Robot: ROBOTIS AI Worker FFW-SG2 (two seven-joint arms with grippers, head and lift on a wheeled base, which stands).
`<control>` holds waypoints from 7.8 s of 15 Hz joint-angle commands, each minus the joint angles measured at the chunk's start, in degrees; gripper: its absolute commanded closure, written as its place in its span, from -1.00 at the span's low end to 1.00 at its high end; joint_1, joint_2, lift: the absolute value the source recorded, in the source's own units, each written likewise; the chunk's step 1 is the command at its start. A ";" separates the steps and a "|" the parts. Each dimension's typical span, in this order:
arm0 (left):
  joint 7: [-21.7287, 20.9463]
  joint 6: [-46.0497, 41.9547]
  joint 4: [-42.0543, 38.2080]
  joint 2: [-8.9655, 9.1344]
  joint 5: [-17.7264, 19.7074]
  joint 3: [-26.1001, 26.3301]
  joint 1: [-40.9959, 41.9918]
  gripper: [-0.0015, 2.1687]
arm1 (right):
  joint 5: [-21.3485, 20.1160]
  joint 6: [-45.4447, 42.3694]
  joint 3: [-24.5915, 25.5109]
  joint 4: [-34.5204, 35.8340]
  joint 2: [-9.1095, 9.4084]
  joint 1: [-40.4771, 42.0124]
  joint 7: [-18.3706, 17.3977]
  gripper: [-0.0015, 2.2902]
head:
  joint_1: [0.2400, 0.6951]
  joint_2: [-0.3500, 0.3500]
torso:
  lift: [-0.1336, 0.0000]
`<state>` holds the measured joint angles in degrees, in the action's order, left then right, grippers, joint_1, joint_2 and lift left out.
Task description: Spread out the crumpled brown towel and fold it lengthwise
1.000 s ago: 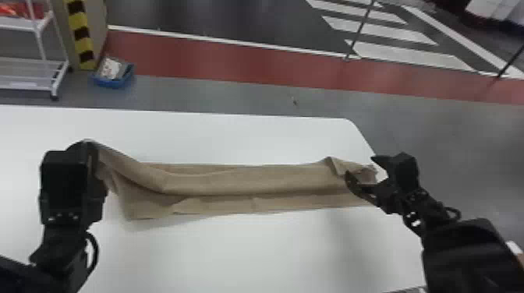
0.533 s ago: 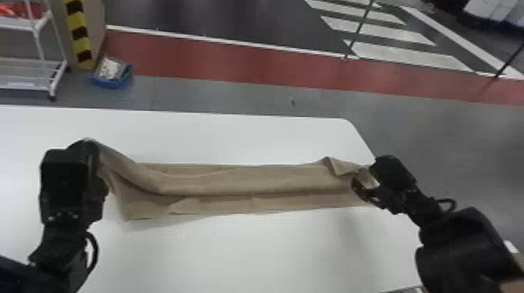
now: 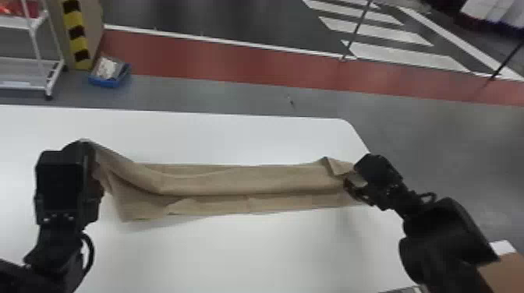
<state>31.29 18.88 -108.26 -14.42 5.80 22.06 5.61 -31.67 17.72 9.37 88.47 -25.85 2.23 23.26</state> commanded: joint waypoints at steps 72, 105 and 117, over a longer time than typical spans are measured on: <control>-5.36 -2.92 4.46 -3.34 3.52 -3.43 -9.03 0.66 | 57.24 -24.79 6.54 -37.85 -7.02 -21.31 30.88 0.44 | 0.15 -0.70 | -0.84; -18.11 -8.55 -11.27 -11.77 -5.54 -14.59 24.72 -0.82 | 63.39 -29.54 16.91 -38.20 -8.52 -4.43 40.55 0.44 | 1.00 -1.00 | -0.84; -65.22 -38.78 -2.40 -13.18 7.03 -34.89 35.09 -0.80 | 62.95 -28.66 16.12 -37.41 -7.55 -4.17 40.29 0.44 | 1.00 -1.00 | -0.84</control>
<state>-33.28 -19.98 -111.13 -27.60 13.26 -12.21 40.30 31.50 -11.04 25.50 51.00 -33.41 -1.92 63.58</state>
